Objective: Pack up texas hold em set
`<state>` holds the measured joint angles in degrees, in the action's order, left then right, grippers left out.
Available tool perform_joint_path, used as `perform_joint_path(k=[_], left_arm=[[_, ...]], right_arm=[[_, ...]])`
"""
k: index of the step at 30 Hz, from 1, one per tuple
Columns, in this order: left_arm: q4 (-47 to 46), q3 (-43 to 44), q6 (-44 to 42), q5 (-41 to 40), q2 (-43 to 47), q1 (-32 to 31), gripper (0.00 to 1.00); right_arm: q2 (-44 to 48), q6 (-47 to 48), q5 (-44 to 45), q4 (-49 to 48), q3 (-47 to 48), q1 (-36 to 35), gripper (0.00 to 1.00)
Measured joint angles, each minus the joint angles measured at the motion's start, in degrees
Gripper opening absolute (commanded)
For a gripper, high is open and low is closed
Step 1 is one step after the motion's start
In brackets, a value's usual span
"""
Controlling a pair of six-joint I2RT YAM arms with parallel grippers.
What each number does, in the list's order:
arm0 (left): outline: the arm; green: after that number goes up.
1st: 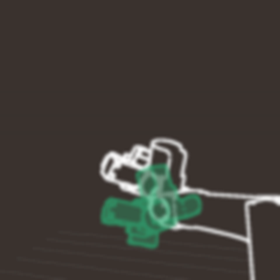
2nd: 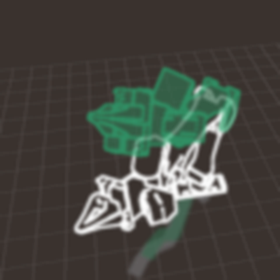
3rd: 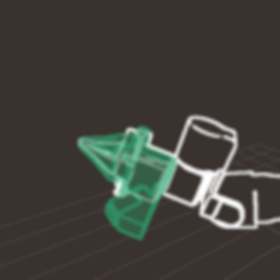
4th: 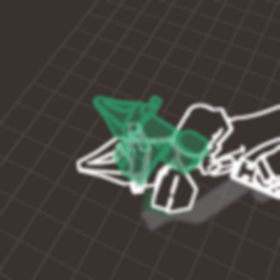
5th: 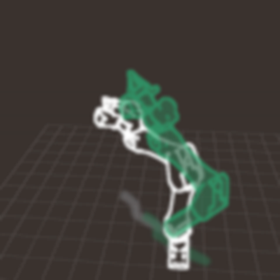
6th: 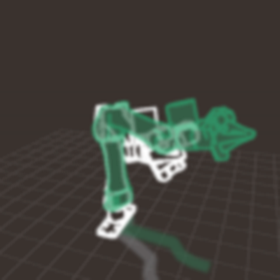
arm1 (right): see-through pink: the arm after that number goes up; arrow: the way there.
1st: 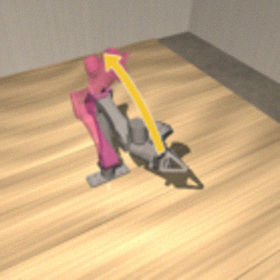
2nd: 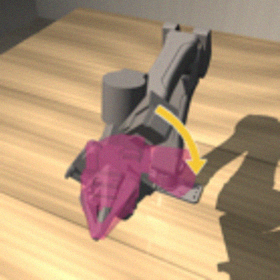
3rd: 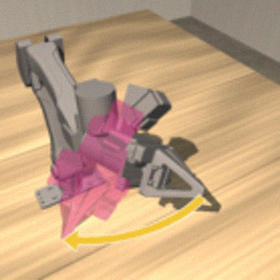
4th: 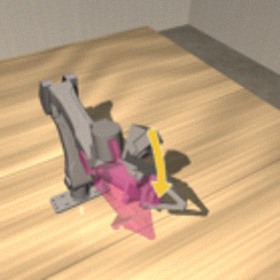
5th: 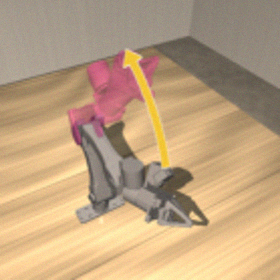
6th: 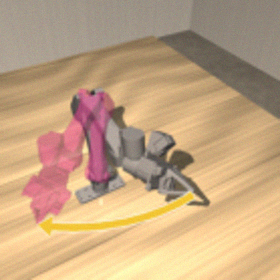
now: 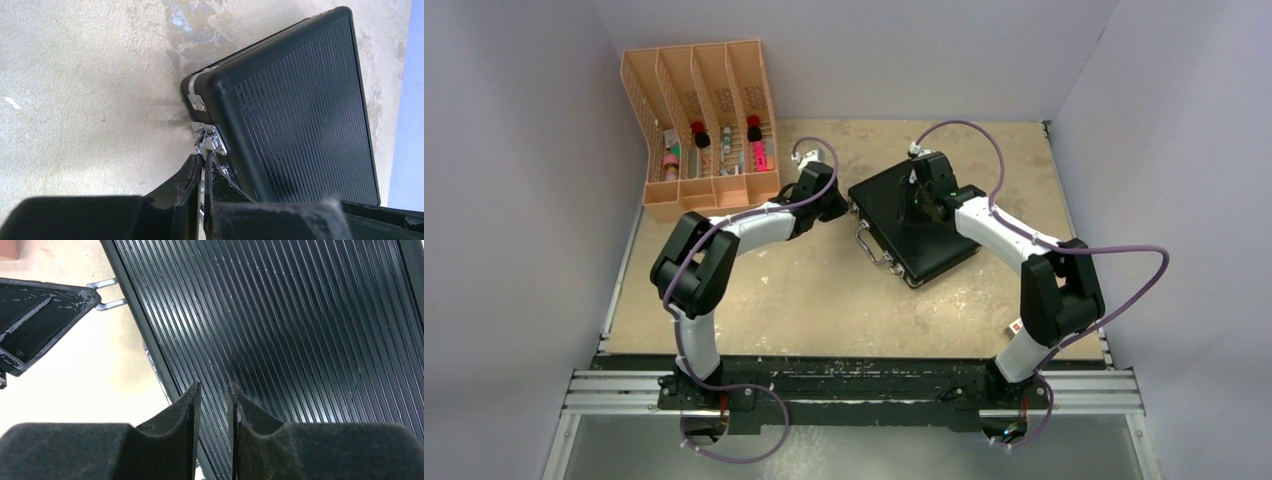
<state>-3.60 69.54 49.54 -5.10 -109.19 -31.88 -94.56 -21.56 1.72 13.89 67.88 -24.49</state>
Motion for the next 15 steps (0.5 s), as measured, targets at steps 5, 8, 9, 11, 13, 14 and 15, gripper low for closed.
perform_joint_path(k=[5,8,9,11,13,14,15], left_arm=[[0.8,0.0,1.9,-0.1,-0.2,0.1,0.00],[2.1,0.0,3.0,-0.1,-1.0,0.3,0.00],[2.3,0.0,3.5,-0.1,-1.4,0.4,0.00],[2.0,0.0,4.3,-0.2,-2.4,0.4,0.00],[1.4,0.0,5.0,-0.2,-3.2,0.5,0.00],[1.1,0.0,5.0,-0.1,-3.5,0.5,0.00],[0.7,0.3,5.1,0.0,-4.0,0.5,0.00]], right_arm=[[0.0,0.0,0.0,-0.1,0.0,0.0,0.28],[-0.1,0.0,-0.1,-0.1,0.0,0.0,0.28],[-0.2,0.0,-0.2,-0.2,0.0,0.0,0.28],[-0.7,0.0,-0.2,-0.2,0.0,0.0,0.28],[-1.2,0.0,-0.3,-0.2,0.0,0.0,0.28],[-1.4,0.0,-0.4,-0.3,0.0,0.0,0.28],[-1.5,0.0,-0.5,-0.4,0.0,0.0,0.28]])
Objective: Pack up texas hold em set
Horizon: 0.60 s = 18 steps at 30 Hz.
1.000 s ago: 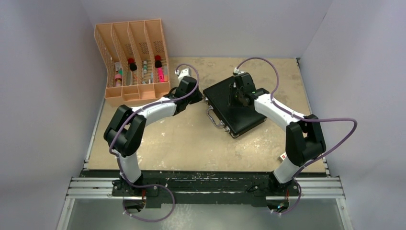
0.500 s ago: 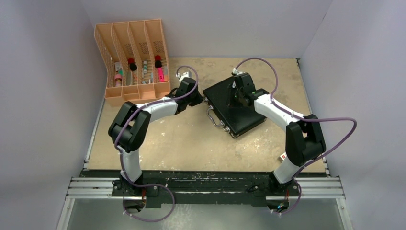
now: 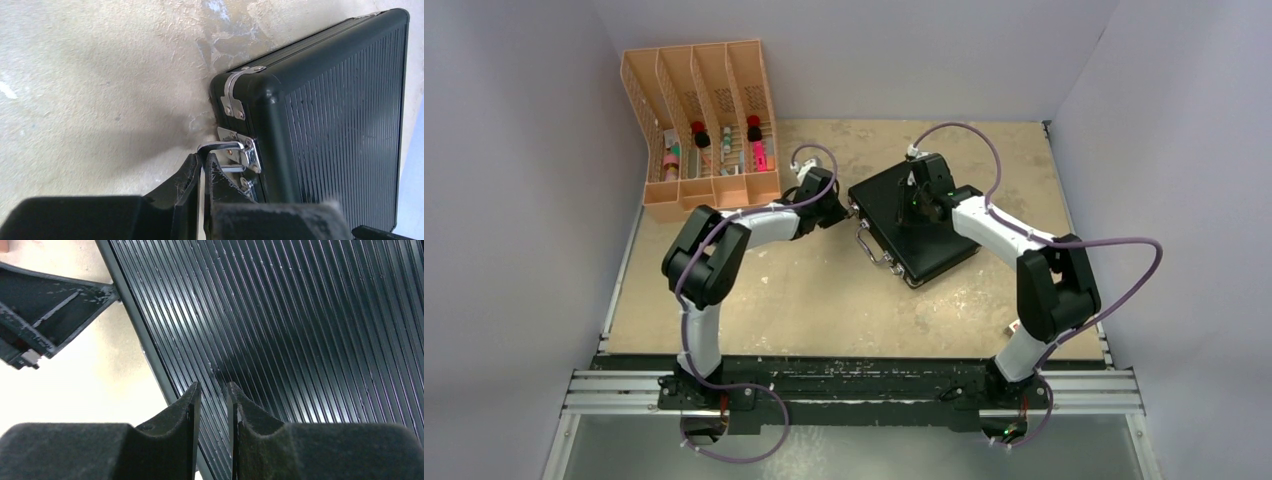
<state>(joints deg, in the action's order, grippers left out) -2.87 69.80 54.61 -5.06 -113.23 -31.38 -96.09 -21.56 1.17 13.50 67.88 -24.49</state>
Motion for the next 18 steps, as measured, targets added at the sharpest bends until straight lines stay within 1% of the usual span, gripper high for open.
perform_joint_path(k=[7,11,14,18], left_arm=[[-1.1,4.7,-1.3,2.1,-6.1,0.0,0.00],[-1.6,5.3,-2.4,2.3,-6.7,0.4,0.05],[-1.5,4.5,-4.0,1.4,-5.5,0.3,0.12],[-0.4,0.7,-6.1,-0.2,1.0,0.2,0.31]], right_arm=[[-0.2,0.1,-0.7,-0.4,0.0,0.0,0.28],[0.7,0.6,-0.7,-0.5,-0.1,0.0,0.28],[3.0,1.7,-0.6,-0.6,-0.7,-0.1,0.29],[7.4,2.9,0.0,-0.5,-1.7,-1.1,0.29]])
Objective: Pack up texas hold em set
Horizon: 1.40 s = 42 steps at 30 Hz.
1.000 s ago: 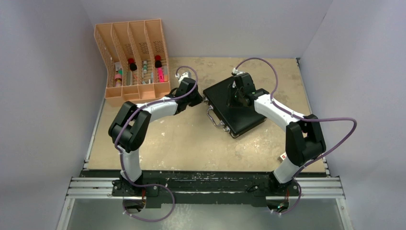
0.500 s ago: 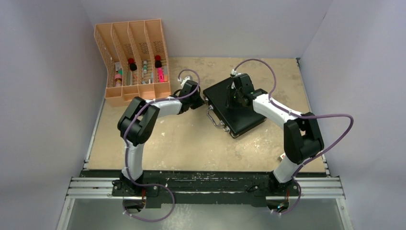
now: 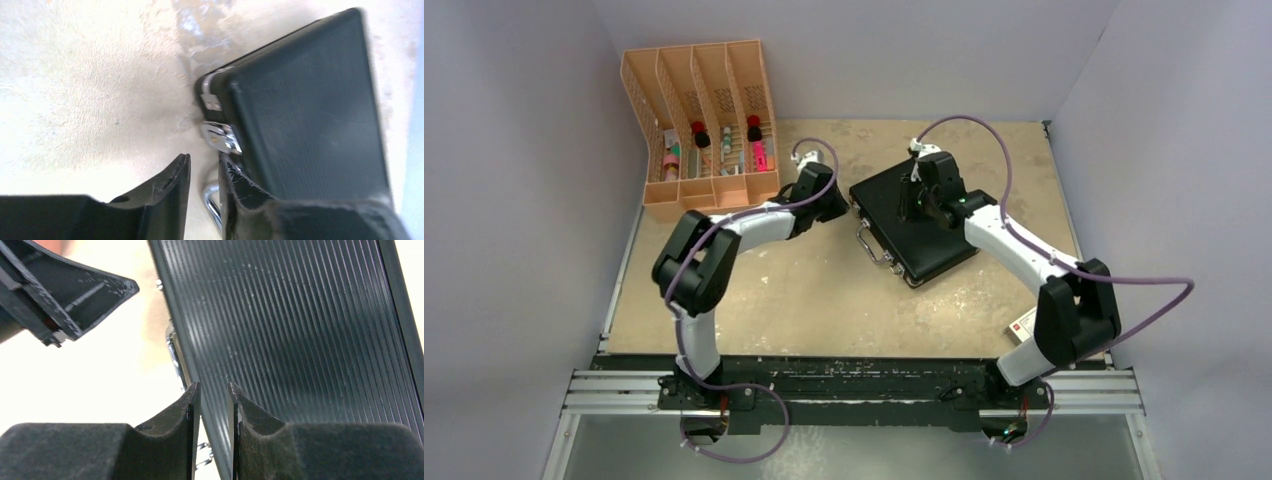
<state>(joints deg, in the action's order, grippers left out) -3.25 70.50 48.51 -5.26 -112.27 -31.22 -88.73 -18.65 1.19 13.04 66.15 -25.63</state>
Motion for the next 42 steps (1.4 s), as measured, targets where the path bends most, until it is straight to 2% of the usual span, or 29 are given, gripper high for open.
perform_joint_path(k=[3,5,7,12,19,22,27,33,42], left_arm=[[0.1,-1.7,-0.7,-0.3,6.2,0.0,0.42],[-0.9,-1.8,-0.5,1.8,9.3,0.0,0.44],[-2.3,-1.2,0.4,5.0,10.4,0.0,0.45],[-6.3,-1.0,5.2,13.8,7.5,-0.3,0.47],[-7.7,-2.0,8.5,19.5,2.3,-1.9,0.47],[-8.0,-2.0,9.4,20.5,0.9,-2.5,0.44],[-7.7,-2.0,9.5,20.5,-0.2,-2.6,0.31],[-7.3,-2.0,9.6,19.7,-0.8,-2.6,0.20],[-7.0,-1.9,9.7,19.5,-0.8,-2.6,0.18]], right_arm=[[2.8,0.1,0.8,0.7,-0.7,-2.0,0.29],[4.5,0.1,0.8,1.4,-1.6,-3.3,0.29],[5.6,0.0,0.6,2.0,-3.0,-4.3,0.24],[6.4,-0.7,-1.2,4.7,-7.0,-5.9,0.14],[6.4,-1.9,-5.2,5.7,-9.9,-6.3,0.15],[6.4,-1.9,-6.8,5.6,-10.2,-6.3,0.16],[6.1,-1.9,-8.7,5.6,-10.3,-6.3,0.12],[4.3,-1.8,-9.1,5.4,-10.8,-6.6,0.09],[2.2,-1.7,-9.4,3.7,-12.3,-7.0,0.01]])
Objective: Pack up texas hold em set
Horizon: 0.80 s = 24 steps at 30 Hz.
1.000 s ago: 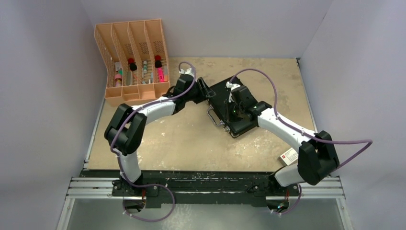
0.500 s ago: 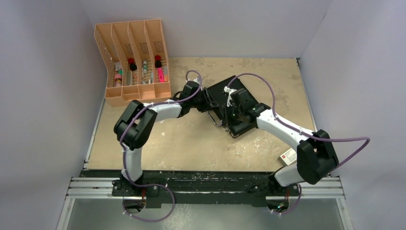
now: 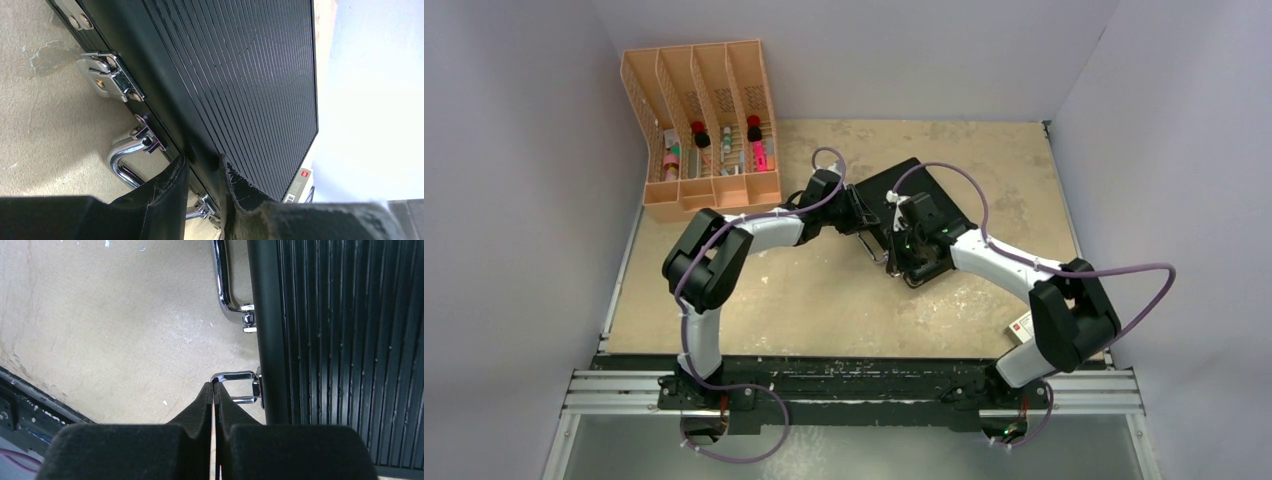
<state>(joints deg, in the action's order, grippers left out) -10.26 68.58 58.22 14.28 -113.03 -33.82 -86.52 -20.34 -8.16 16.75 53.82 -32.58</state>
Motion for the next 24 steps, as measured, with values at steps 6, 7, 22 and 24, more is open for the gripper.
perform_joint_path(k=[6,7,22,24], left_arm=[[0.7,0.4,0.0,-0.2,0.0,-0.1,0.19],[0.9,0.5,-0.1,-0.2,0.0,-0.1,0.19],[15.9,2.5,-6.6,-9.1,9.7,1.1,0.33],[20.5,2.5,-8.9,-13.1,16.0,1.5,0.36]], right_arm=[[-3.2,-1.1,3.3,-1.5,-0.4,-0.4,0.02],[-3.6,-1.5,4.8,-1.7,-0.6,-0.4,0.02],[18.6,-4.4,16.1,-3.3,-0.6,-1.6,0.34],[22.2,-4.9,18.0,-3.1,-0.5,-1.6,0.44]])
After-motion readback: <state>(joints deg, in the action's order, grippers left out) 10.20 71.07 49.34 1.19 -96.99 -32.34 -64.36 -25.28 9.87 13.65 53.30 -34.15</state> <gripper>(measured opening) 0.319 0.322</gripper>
